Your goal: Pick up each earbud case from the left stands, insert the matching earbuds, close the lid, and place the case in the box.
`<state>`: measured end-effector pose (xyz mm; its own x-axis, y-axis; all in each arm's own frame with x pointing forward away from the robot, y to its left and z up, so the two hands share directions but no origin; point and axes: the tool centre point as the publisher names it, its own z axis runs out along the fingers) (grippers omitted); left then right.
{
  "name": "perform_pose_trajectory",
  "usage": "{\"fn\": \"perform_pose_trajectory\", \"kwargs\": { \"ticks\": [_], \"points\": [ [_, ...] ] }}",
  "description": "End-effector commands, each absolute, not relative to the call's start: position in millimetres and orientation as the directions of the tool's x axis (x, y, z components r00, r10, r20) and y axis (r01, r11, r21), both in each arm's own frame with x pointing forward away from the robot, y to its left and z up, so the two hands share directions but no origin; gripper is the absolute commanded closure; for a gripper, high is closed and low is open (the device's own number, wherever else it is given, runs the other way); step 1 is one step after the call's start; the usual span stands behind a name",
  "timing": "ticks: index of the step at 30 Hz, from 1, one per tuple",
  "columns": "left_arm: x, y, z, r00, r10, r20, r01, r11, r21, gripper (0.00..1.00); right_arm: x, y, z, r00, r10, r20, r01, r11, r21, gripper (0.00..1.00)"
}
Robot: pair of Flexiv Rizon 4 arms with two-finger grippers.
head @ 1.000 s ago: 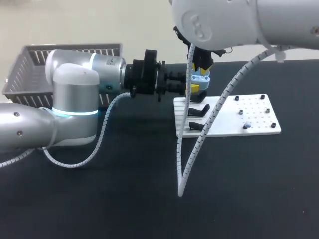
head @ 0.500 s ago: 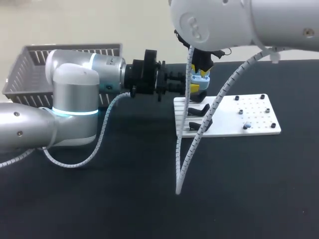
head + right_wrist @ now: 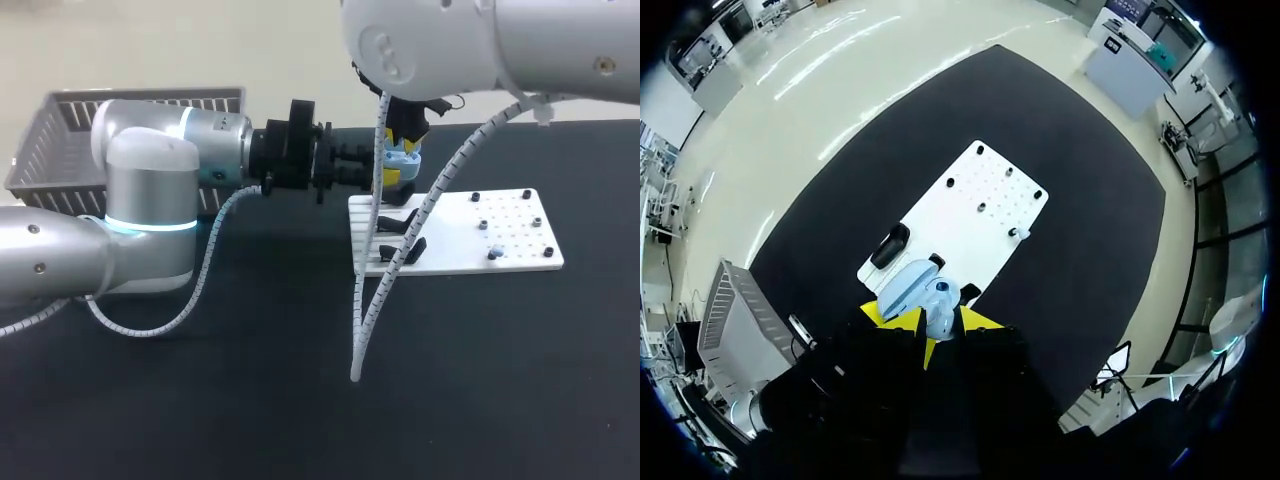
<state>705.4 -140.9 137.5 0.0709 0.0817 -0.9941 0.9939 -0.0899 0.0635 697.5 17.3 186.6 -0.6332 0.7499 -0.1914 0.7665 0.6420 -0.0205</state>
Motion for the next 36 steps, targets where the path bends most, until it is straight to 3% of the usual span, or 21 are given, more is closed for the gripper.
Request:
{"fn": "perform_pose_trajectory", "kwargs": {
  "ticks": [1,35,36],
  "points": [
    [705.5,-141.1,136.8,0.072,0.08,-0.994,0.994,-0.089,0.065,1.0,700.3,17.7,183.3,-0.633,0.751,-0.188,0.767,0.641,-0.026,1.0],
    [705.5,-141.1,136.8,0.072,0.08,-0.994,0.994,-0.089,0.065,1.0,706.0,6.9,168.2,-0.62,0.767,-0.165,0.779,0.627,-0.014,1.0],
    [705.5,-141.1,136.8,0.072,0.08,-0.994,0.994,-0.089,0.065,1.0,706.0,6.7,167.9,-0.62,0.768,-0.162,0.779,0.627,-0.012,0.89]
  ]
}}
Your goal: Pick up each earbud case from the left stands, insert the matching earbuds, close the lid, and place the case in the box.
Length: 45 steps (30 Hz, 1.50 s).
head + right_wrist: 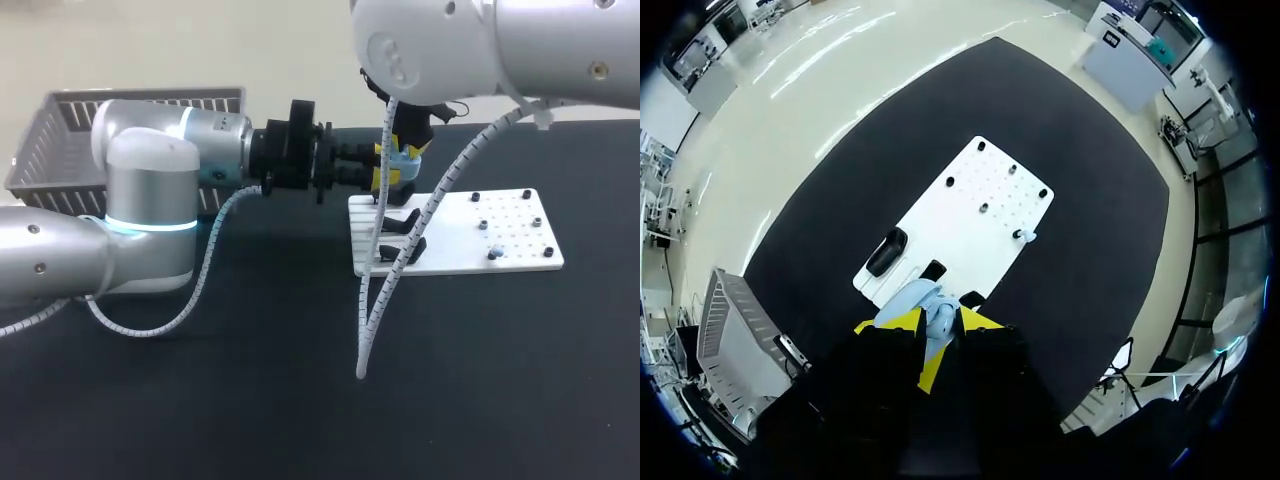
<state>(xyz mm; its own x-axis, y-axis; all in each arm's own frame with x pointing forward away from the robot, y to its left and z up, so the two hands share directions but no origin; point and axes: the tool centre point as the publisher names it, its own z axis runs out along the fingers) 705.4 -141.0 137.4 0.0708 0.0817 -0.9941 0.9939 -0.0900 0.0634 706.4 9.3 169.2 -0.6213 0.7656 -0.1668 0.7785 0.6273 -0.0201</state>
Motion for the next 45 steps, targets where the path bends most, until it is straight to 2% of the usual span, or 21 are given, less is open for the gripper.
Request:
{"fn": "perform_pose_trajectory", "kwargs": {
  "ticks": [1,2,3,10,15,21,32,45],
  "points": [
    [705.5,-141.1,136.8,0.072,0.08,-0.994,0.994,-0.089,0.065,1.0,705.3,6.4,168.0,-0.62,0.768,-0.161,0.779,0.627,-0.009,0.57],
    [705.5,-141.1,136.8,0.072,0.08,-0.994,0.994,-0.089,0.065,1.0,703.9,6.1,168.5,-0.621,0.767,-0.16,0.777,0.629,-0.001,0.04],
    [705.5,-141.1,136.8,0.072,0.08,-0.994,0.994,-0.089,0.065,1.0,702.6,5.5,169.7,-0.62,0.769,-0.158,0.777,0.629,0.009,0.0],
    [705.5,-141.1,136.8,0.072,0.08,-0.994,0.994,-0.089,0.065,1.0,673.6,-8.2,188.0,-0.647,0.751,-0.13,0.74,0.66,0.129,0.0],
    [705.5,-141.1,136.8,0.072,0.08,-0.994,0.994,-0.089,0.065,1.0,641.9,-15.7,192.4,-0.744,0.625,-0.236,0.603,0.781,0.164,0.0],
    [705.5,-141.1,136.8,0.072,0.08,-0.994,0.994,-0.089,0.065,1.0,617.8,-32.7,191.1,-0.739,0.608,-0.289,0.566,0.794,0.221,0.0],
    [705.5,-141.1,136.8,0.072,0.08,-0.994,0.994,-0.089,0.065,1.0,619.2,-58.2,168.2,-0.762,0.582,-0.285,0.559,0.812,0.166,0.0],
    [705.5,-141.1,136.8,0.072,0.08,-0.994,0.994,-0.089,0.065,1.0,619.2,-58.2,168.2,-0.762,0.582,-0.285,0.559,0.812,0.166,0.0]
  ]
}}
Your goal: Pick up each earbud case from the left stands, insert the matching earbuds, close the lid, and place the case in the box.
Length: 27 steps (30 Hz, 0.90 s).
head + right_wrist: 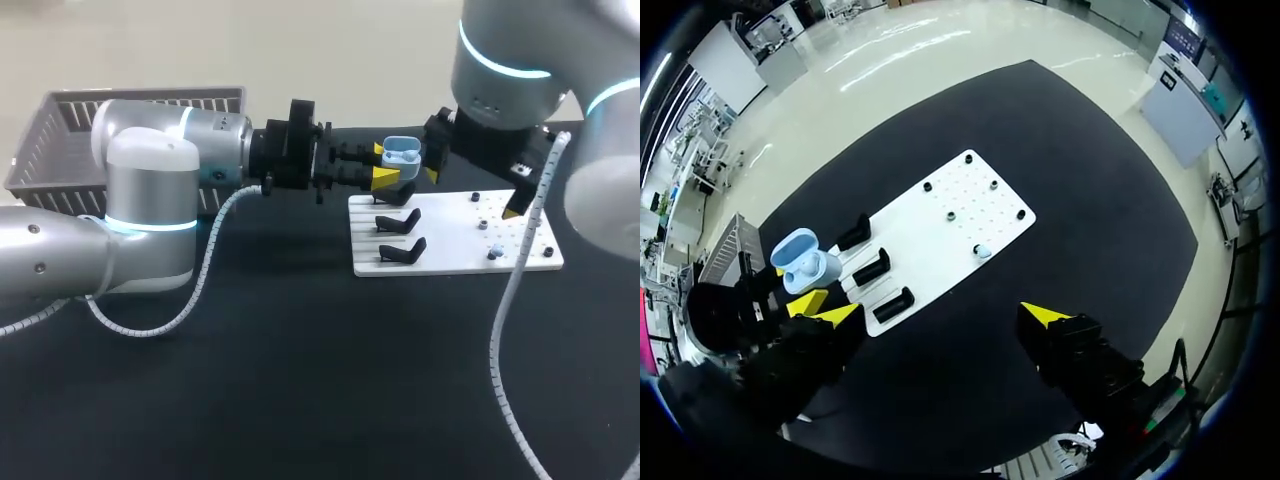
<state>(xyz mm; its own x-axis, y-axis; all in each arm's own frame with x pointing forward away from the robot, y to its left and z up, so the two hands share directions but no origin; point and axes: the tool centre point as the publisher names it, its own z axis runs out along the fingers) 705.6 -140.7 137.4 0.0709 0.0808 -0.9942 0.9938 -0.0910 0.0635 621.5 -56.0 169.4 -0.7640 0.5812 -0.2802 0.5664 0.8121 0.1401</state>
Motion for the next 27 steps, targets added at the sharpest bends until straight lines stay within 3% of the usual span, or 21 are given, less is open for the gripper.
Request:
{"fn": "perform_pose_trajectory", "kwargs": {
  "ticks": [1,13,21,22,23,24,27],
  "points": [
    [705.5,-141.1,136.8,0.072,0.08,-0.994,0.994,-0.089,0.065,1.0,619.2,-58.2,168.2,-0.762,0.582,-0.285,0.559,0.812,0.166,0.0],
    [705.5,-141.1,136.8,0.072,0.08,-0.994,0.994,-0.089,0.065,1.0,622.6,-77.5,134.6,-0.818,0.509,-0.268,0.508,0.858,0.078,0.0],
    [705.5,-141.1,136.8,0.072,0.08,-0.994,0.994,-0.089,0.065,1.0,610.8,-90.8,107.5,-0.91,0.368,-0.19,0.364,0.93,0.055,0.0],
    [705.5,-141.1,136.8,0.072,0.08,-0.994,0.994,-0.089,0.065,1.0,609.8,-92.1,105.0,-0.918,0.354,-0.179,0.349,0.935,0.058,0.11],
    [705.5,-141.1,136.8,0.072,0.08,-0.994,0.994,-0.089,0.065,1.0,609.0,-93.0,102.2,-0.923,0.345,-0.17,0.34,0.939,0.056,0.34],
    [705.5,-141.1,136.8,0.072,0.08,-0.994,0.994,-0.089,0.065,1.0,608.4,-93.5,99.5,-0.928,0.334,-0.166,0.331,0.943,0.047,0.45],
    [705.5,-141.1,136.8,0.072,0.08,-0.994,0.994,-0.089,0.065,1.0,608.6,-95.3,92.0,-0.936,0.317,-0.154,0.315,0.948,0.037,0.34]
  ]
}}
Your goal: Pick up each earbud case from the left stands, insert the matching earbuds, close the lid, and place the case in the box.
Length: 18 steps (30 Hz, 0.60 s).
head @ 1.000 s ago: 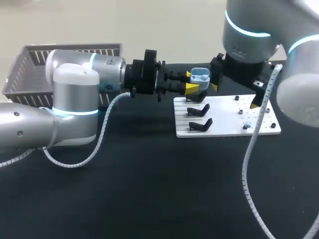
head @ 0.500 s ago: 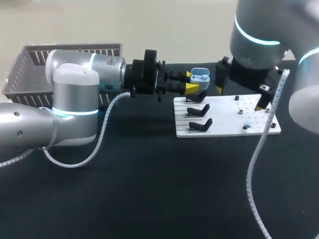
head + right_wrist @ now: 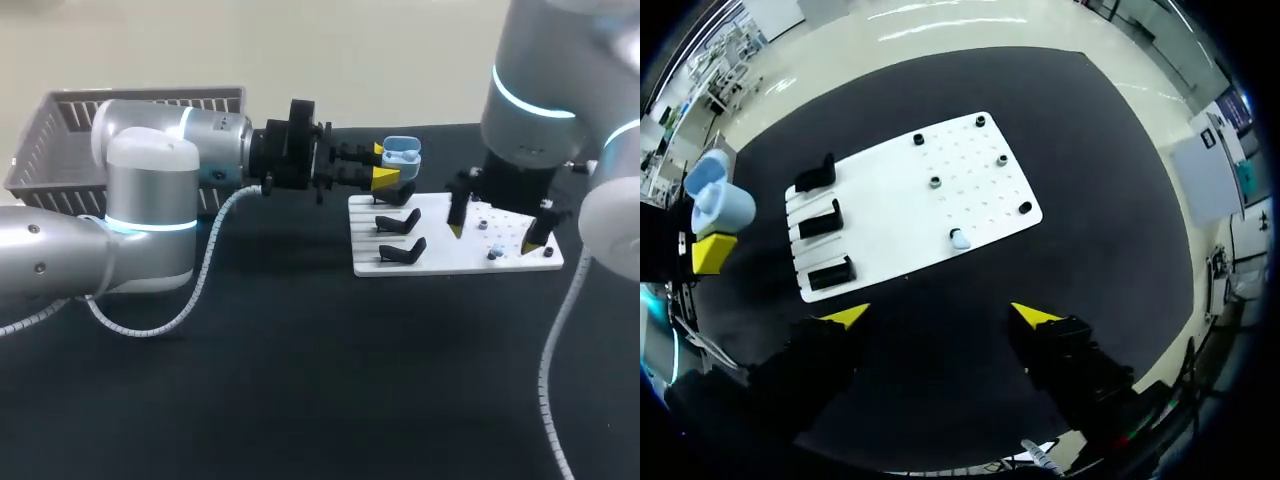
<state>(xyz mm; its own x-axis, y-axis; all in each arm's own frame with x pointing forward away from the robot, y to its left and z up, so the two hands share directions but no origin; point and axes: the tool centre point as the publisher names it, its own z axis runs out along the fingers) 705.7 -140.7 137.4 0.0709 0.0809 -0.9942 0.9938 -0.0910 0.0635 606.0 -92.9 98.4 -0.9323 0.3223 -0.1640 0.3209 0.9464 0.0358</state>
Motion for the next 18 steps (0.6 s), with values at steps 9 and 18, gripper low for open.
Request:
{"fn": "perform_pose_trajectory", "kwargs": {
  "ticks": [9,18],
  "points": [
    [705.5,-141.1,136.8,0.072,0.08,-0.994,0.994,-0.089,0.065,1.0,619.4,-100.1,79.7,-0.93,0.342,-0.139,0.341,0.94,0.027,0.54],
    [705.5,-141.1,136.8,0.072,0.08,-0.994,0.994,-0.089,0.065,1.0,633.7,-105.9,64.0,-0.917,0.385,-0.102,0.38,0.923,0.06,0.6]
  ]
}}
